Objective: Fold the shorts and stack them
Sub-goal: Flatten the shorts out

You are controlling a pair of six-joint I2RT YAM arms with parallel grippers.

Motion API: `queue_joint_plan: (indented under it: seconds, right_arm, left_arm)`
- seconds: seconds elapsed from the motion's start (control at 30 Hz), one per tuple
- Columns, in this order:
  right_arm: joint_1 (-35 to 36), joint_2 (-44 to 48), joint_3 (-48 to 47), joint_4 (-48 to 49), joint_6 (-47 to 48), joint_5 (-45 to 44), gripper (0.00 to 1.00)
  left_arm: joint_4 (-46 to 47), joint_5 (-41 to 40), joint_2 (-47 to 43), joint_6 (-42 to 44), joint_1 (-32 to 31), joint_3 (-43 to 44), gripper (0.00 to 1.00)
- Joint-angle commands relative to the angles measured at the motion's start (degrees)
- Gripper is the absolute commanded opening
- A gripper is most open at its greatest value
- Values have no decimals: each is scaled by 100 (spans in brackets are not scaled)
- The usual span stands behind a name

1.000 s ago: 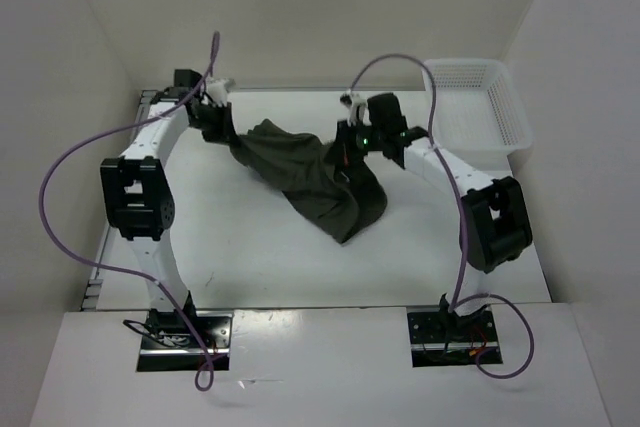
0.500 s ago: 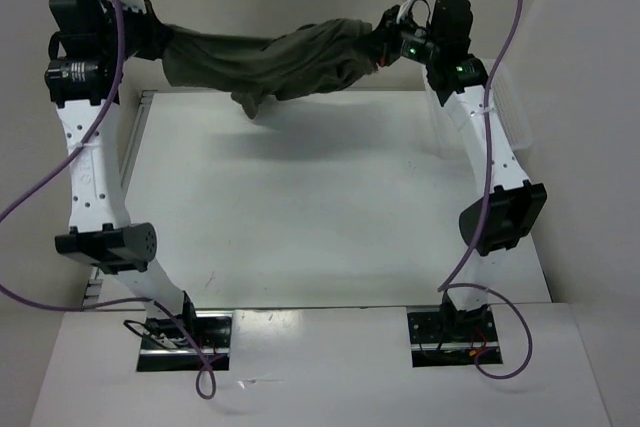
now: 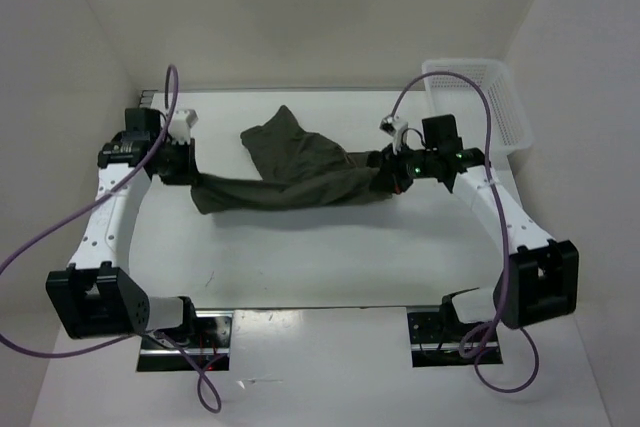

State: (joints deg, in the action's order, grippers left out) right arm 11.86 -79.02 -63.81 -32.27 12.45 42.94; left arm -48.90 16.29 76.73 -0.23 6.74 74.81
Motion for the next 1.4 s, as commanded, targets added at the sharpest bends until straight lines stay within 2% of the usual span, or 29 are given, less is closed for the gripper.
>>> queue_joint_plan:
  seconds: [0.0, 0.13, 0.27, 0.4, 0.47, 0.53, 0.6, 0.67, 0.73, 0.8, 0.83, 0.9, 0.97, 1.03, 1.1, 1.13, 1.2, 1.23, 1.3, 1.37]
  right_arm:
    - [10, 826, 412, -586, 960, 163, 1]
    - [88, 1037, 677, -1000, 1795, 110, 1]
    - [202, 1091, 677, -1079, 2050, 162, 1]
    - [431, 1152, 730, -1455, 2700, -267, 1]
    - [886, 1152, 730, -1790, 3254, -505, 1]
    - [1535, 1205, 791, -2072, 3413, -654, 1]
    - [1793, 1205, 791, -2073, 3484, -707, 1]
    - [2056, 1021, 791, -2283, 3632, -760, 7]
    - [2363, 960, 791, -2572, 4080, -1128, 13]
    - [2742, 959, 844, -3143, 4563, -1515, 45]
    - [2743, 959, 774, -3293, 4669, -1569, 67]
    - [2795, 959, 651, -3373, 4766, -1796, 77]
    - [2796, 1143, 537, -3487, 4994, -2095, 83]
    - [2848, 1345, 536, -3401, 5075, -2701, 83]
    - [2639, 1784, 484, -2822, 5004, -2923, 83]
    - [2498, 1933, 484, -2498, 4700, -2801, 83]
    - [2235, 2031, 484, -1513, 4216, -2511, 83]
    - [2233, 1927, 405, -1232, 3543, -2318, 83]
    - [2041, 1243, 238, -653, 2863, -2167, 80]
    - [1769, 681, -43, -229, 1721, -2044, 77]
  left_arm:
    - [-251, -231, -536, 23, -50, -816, 0]
    - [-357, -425, -598, 23, -103, -1222, 0]
    - [-471, -425, -598, 23, -286, -1223, 0]
    - [-401, -829, -545, 23, -401, -1372, 0]
    - [-401, -1022, -545, 23, -472, -1442, 0]
    - [-401, -1110, -615, 23, -682, -1582, 0]
    - [-611, -1181, -667, 23, -823, -1714, 1]
    - [-962, -1129, -738, 23, -1008, -1916, 4]
    - [-1347, -1128, -808, 23, -1131, -2039, 10]
    - [-1402, -1260, -975, 23, -1131, -2093, 25]
    - [-1550, -1330, -1106, 23, -1131, -2015, 36]
    - [-1552, -1470, -1221, 23, -1131, -1962, 58]
    - [-1395, -1760, -1283, 23, -1131, -1961, 70]
    - [-1105, -2016, -1283, 23, -1131, -1629, 78]
    - [-946, -1570, -1082, 23, -1131, -1155, 86]
    - [-632, -1394, -811, 23, -1062, -691, 93]
    - [113, -1199, -398, 23, -1061, -345, 94]
    - [283, -1199, 170, 23, -1061, -179, 94]
    - [521, -1059, 832, 23, -1114, 585, 94]
    - [627, -1058, 1755, 23, -1114, 1104, 94]
